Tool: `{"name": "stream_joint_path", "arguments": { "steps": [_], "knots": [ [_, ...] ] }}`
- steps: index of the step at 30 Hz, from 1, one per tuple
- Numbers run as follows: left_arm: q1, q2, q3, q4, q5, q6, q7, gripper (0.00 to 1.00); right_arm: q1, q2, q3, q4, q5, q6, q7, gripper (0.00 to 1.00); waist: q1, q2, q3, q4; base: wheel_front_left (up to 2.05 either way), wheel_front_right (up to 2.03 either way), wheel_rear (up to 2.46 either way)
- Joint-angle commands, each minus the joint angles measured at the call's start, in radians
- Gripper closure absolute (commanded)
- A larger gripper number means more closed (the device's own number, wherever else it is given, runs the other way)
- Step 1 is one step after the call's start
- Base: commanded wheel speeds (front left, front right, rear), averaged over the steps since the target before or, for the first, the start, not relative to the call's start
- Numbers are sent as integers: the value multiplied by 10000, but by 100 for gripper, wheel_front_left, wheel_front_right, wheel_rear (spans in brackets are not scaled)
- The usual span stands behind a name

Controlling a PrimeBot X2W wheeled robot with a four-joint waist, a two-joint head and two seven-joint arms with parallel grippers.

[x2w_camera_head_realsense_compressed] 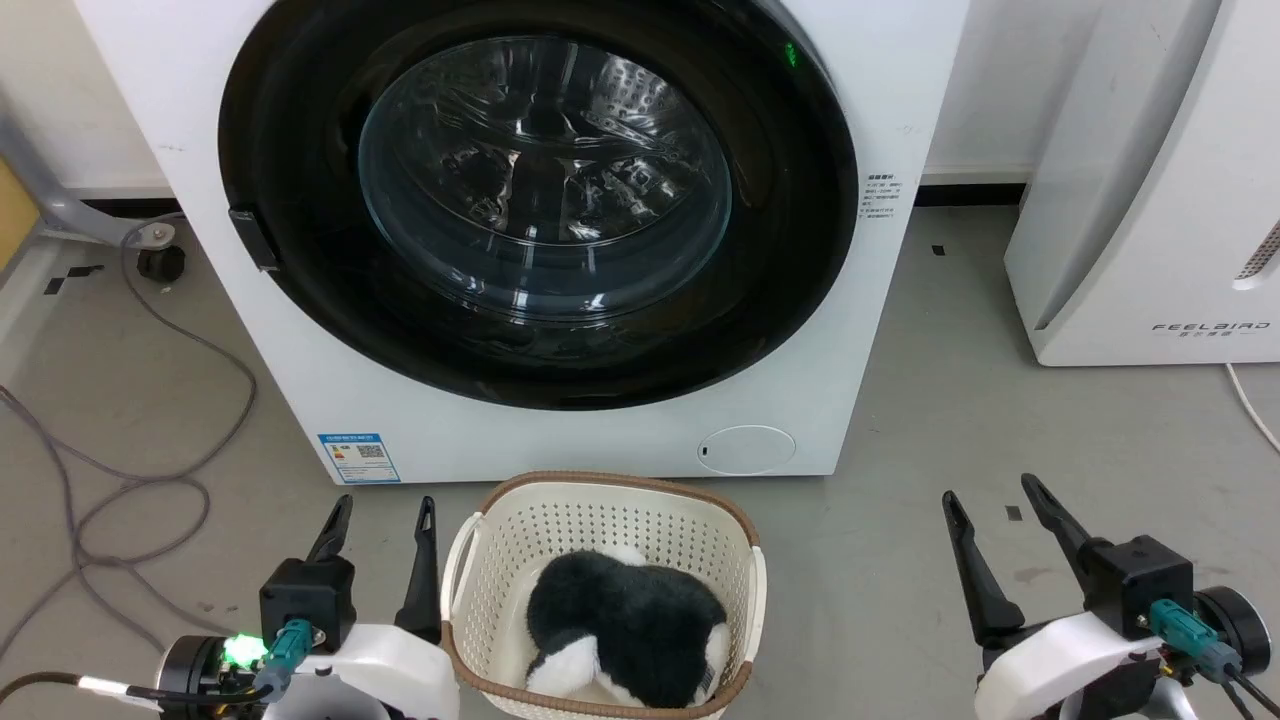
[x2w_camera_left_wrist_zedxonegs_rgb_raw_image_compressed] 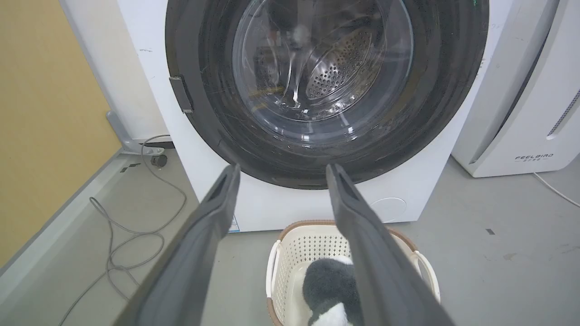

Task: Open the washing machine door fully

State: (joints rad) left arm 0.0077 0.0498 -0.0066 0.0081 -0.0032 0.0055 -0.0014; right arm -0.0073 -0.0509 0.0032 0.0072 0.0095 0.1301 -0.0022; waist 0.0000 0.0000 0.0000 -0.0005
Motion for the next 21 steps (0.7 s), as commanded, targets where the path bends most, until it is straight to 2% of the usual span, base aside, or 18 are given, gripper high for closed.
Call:
{"name": "stream_joint_path", "arguments": {
  "steps": [1, 3, 4, 5, 21],
  "knots": [
    [-43, 4, -32, 73, -56, -59, -118, 0, 45, 0, -17, 45, 41, 0, -113, 0, 0, 0, 1, -8, 0, 0, 0],
    [-58, 4, -56, 89, -72, -76, -160, 0, 64, 0, -22, 51, 62, 0, -155, 0, 0, 0, 3, -13, 0, 0, 0],
    [-63, 5, -66, 91, -84, -85, -181, 0, 74, 1, -25, 52, 78, 0, -176, 16, 0, 0, 6, -17, 0, 0, 0],
    [-67, 5, -76, 95, -96, -94, -202, 0, 84, 1, -30, 49, 92, 0, -197, 100, 0, 0, 8, -19, 0, 0, 0],
    [-130, 5, -136, 150, -252, -172, -515, 0, 207, 1, -85, 53, 792, 1, -510, 100, 0, 0, 7, -19, 0, 0, 0]
  ]
}}
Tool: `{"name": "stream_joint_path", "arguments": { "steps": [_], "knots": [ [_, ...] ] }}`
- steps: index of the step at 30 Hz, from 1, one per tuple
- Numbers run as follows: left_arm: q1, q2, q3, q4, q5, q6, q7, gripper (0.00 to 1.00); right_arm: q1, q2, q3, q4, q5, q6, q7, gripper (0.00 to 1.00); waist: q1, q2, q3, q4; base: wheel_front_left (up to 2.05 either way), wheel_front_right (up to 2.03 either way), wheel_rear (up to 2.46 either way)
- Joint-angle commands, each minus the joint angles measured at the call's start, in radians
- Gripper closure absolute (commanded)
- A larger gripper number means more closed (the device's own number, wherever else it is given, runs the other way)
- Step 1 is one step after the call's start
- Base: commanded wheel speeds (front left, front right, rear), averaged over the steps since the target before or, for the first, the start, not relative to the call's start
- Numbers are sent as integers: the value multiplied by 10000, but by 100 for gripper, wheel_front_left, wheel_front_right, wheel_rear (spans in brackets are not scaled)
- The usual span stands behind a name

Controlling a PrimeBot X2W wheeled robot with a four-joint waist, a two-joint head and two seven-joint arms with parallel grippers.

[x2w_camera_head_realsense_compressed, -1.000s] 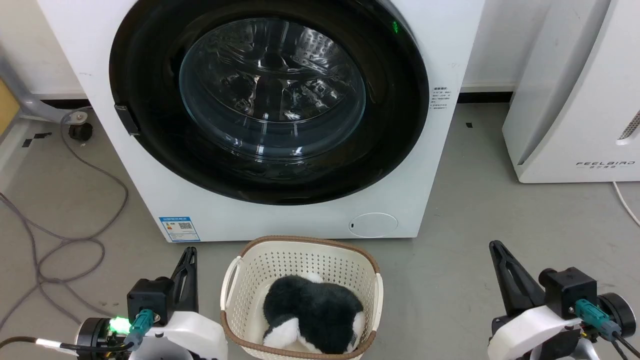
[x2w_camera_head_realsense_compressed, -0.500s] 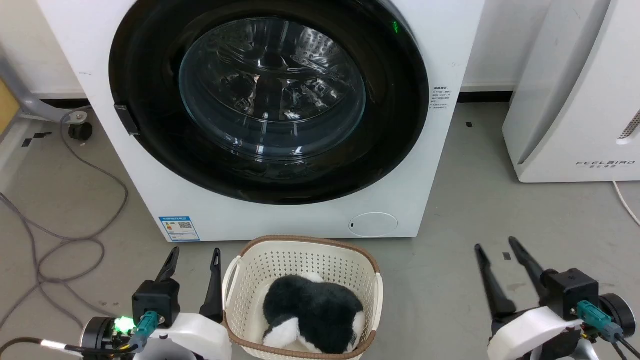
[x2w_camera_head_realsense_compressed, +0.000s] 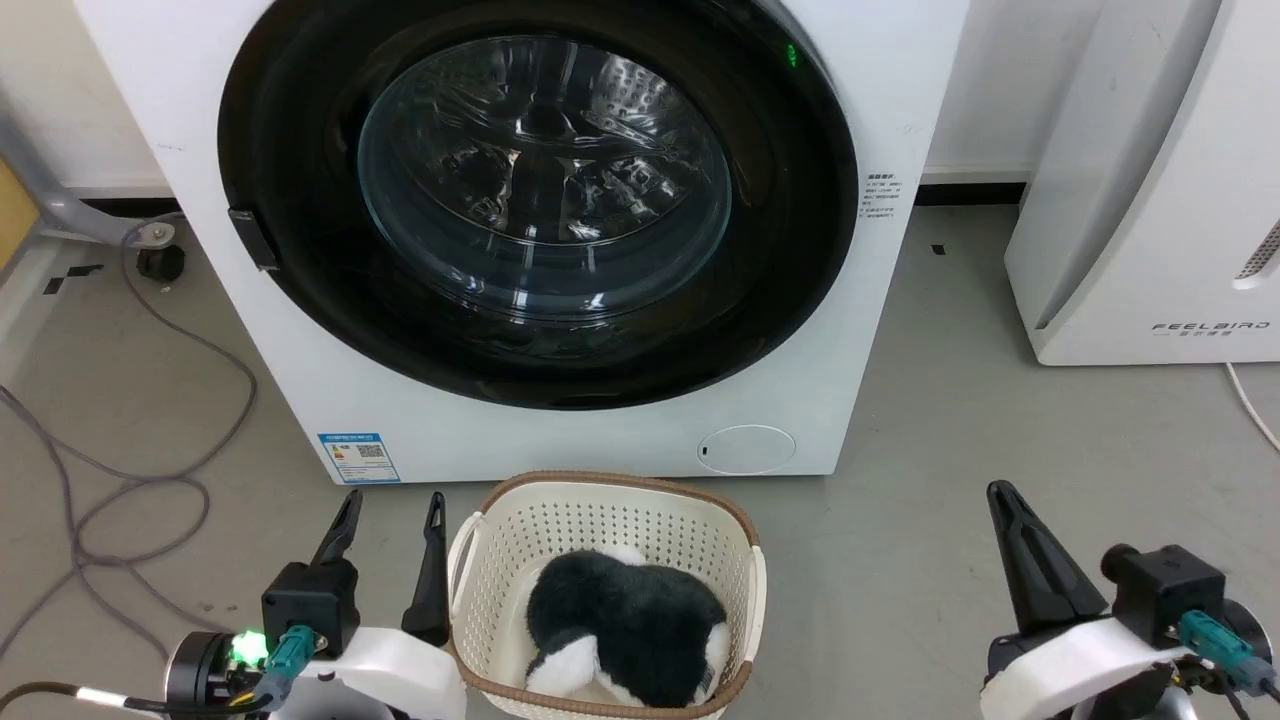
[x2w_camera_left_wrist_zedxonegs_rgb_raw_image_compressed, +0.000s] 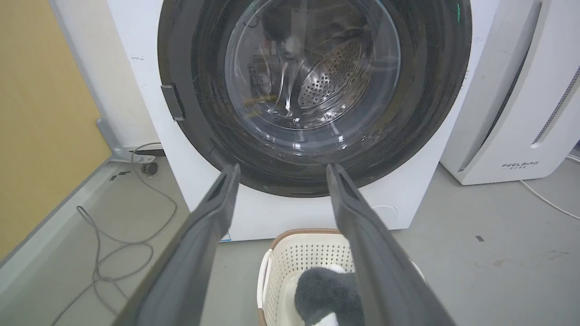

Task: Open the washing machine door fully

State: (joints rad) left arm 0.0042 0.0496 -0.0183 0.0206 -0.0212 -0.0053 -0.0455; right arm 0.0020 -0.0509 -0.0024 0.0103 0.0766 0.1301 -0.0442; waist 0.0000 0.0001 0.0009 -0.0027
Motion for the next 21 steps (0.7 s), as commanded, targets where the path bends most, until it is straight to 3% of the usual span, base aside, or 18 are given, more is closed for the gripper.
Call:
{"name": "stream_joint_path", "arguments": {
  "steps": [1, 21],
  "knots": [
    [-100, 7, -23, 23, -79, -70, -95, 0, 109, 1, -35, 47, 276, 1, -111, 100, 0, -1, -2, 4, 0, 0, 0],
    [-358, 5, -106, -39, -315, -232, -513, 0, -1250, 3, -322, 682, 5088, 2, -528, 100, 0, -1, 325, 49, 0, 0, 0]
  ]
}}
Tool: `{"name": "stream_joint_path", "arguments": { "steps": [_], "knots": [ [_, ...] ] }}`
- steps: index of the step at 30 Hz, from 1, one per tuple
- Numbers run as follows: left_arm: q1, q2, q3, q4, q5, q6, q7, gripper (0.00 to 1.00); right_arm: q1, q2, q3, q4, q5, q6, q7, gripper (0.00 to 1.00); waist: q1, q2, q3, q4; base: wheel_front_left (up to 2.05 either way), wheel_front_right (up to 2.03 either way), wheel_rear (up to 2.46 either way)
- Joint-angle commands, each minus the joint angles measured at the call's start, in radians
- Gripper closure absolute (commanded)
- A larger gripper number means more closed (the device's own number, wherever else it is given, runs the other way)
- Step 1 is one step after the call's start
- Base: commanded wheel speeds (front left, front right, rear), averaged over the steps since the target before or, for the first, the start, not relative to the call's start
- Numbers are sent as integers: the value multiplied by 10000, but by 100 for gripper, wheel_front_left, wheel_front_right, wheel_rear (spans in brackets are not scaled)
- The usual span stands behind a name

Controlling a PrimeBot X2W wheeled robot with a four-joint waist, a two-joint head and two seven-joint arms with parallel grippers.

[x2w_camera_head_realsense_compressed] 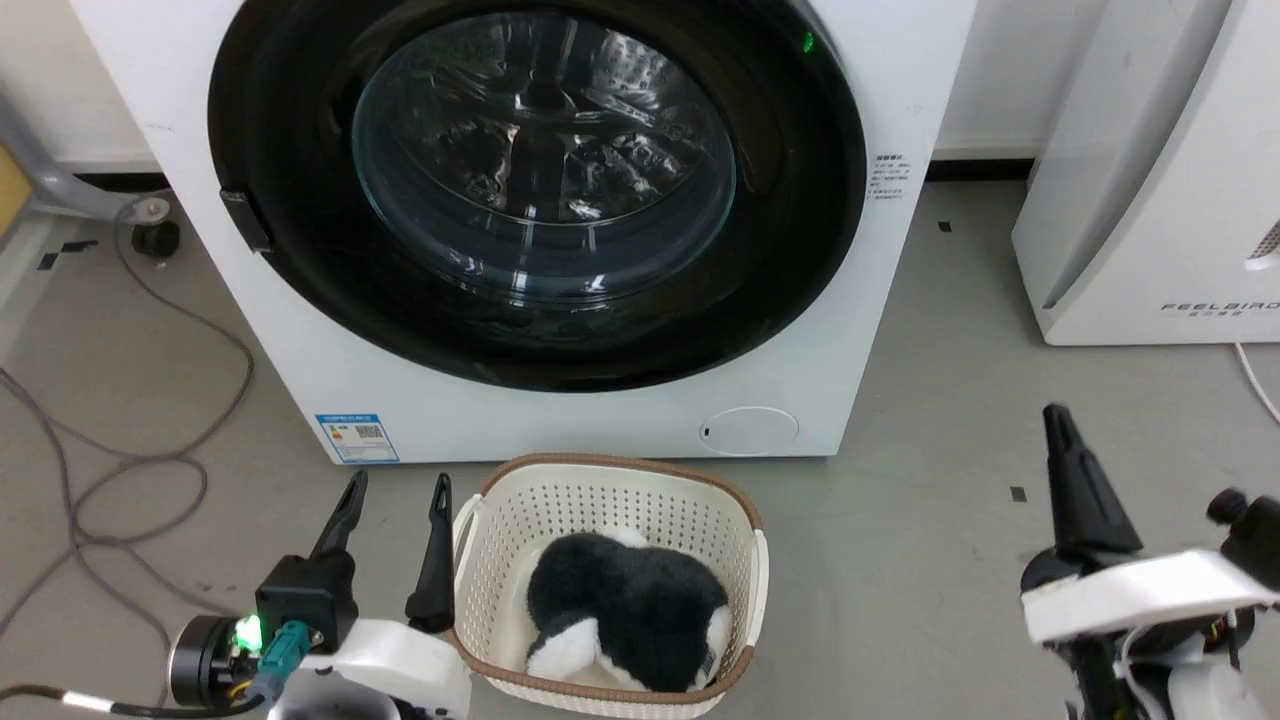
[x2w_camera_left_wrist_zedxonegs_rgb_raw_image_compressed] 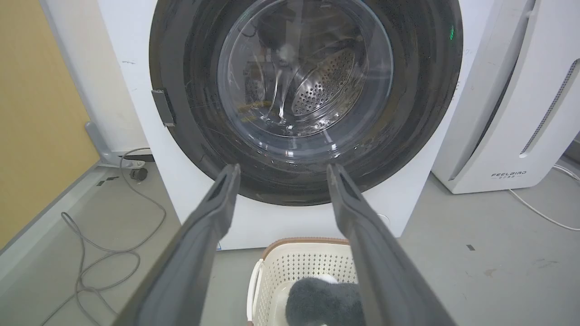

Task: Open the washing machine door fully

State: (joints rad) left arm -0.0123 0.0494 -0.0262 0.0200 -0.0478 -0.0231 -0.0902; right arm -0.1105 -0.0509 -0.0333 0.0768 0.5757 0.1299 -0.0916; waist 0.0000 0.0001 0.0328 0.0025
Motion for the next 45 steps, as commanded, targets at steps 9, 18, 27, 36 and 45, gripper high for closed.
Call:
{"name": "stream_joint_path", "arguments": {
  "steps": [9, 18, 27, 36, 45],
  "knots": [
    [-487, 8, 52, -209, -163, -185, -254, 0, -1705, -76, -323, 905, 1725, 5, -234, 100, 0, -1, 460, -18, 0, 0, 0],
    [-806, 22, 112, -482, -261, -332, -442, 0, -3820, -542, -278, 2391, 3100, 5, -249, 100, 0, -1, 978, 7, 0, 0, 0],
    [-1196, 50, 160, -732, -388, -468, -630, 0, -6449, -1049, 226, 4126, 4052, 5, -36, 100, 0, -1, 1623, 56, 0, 0, 0],
    [-1575, 95, 181, -964, -536, -591, -818, 0, -9324, -1421, 1048, 6306, 4610, 6, 621, 100, 0, -1, 2246, 184, 0, 0, 0],
    [-1817, 118, 214, -1221, -654, -699, -1006, 0, -11794, -1275, 2296, 8264, 4749, 6, 1965, 100, 0, -1, 2799, 244, 0, 0, 0]
  ]
}}
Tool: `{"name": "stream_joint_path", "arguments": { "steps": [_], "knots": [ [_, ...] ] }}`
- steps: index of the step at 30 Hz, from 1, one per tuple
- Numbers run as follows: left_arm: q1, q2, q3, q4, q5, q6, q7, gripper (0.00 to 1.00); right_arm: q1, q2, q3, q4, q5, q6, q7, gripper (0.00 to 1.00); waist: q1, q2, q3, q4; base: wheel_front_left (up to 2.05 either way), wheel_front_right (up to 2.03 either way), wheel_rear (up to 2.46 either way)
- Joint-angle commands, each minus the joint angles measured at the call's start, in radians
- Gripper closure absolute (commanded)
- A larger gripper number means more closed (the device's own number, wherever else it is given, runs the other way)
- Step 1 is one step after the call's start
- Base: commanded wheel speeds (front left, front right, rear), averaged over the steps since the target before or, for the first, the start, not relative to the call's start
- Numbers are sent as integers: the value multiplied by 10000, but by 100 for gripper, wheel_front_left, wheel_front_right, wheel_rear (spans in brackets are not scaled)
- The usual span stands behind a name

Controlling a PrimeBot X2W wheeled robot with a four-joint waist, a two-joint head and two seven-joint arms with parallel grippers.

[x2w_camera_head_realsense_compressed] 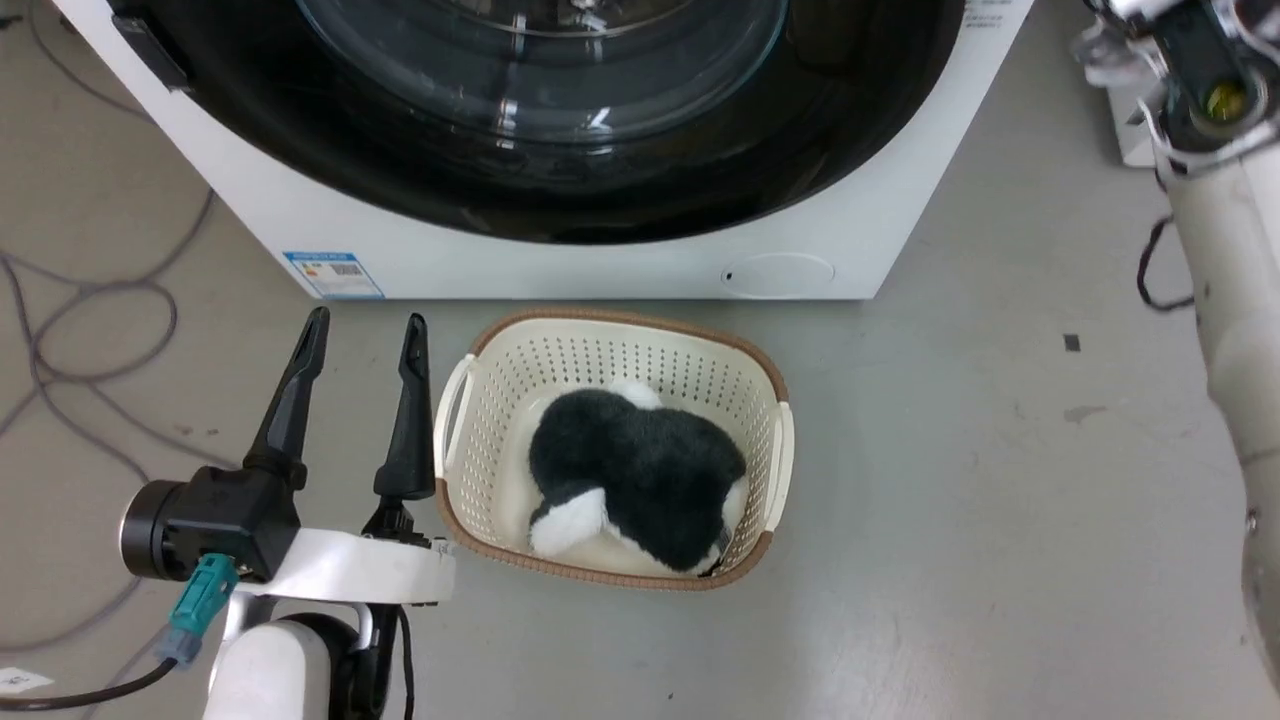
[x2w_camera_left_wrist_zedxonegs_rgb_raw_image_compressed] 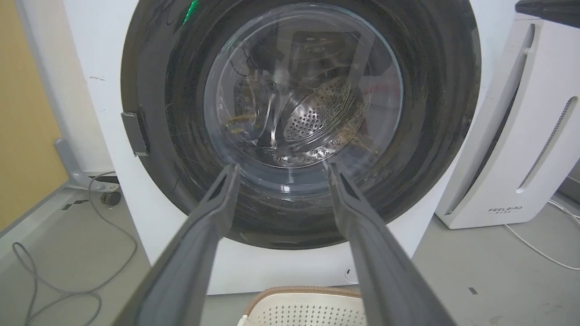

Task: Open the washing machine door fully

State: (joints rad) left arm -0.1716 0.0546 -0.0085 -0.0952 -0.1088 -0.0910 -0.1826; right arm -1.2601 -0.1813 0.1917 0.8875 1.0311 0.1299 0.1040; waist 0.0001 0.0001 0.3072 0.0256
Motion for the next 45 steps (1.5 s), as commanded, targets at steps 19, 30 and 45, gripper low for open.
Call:
{"name": "stream_joint_path", "arguments": {
  "steps": [19, 30, 45],
  "knots": [
    [-793, 62, 9, -374, -332, -233, -478, 0, -3359, -170, 1918, 2487, 311, 7, 2753, 100, -1, -1, 1143, 177, 0, 0, 0],
    [-1163, 51, -66, -489, -516, -352, -707, 0, -5015, 48, 2346, 3617, 512, 8, 4644, 100, -1, -1, 1686, 316, 0, 0, 0],
    [-1030, -10, -114, -214, -479, -396, -791, 0, -4573, 330, 2001, 4032, 641, 8, 7187, 100, -1, -1, 1190, 343, 0, 0, 0]
  ]
}}
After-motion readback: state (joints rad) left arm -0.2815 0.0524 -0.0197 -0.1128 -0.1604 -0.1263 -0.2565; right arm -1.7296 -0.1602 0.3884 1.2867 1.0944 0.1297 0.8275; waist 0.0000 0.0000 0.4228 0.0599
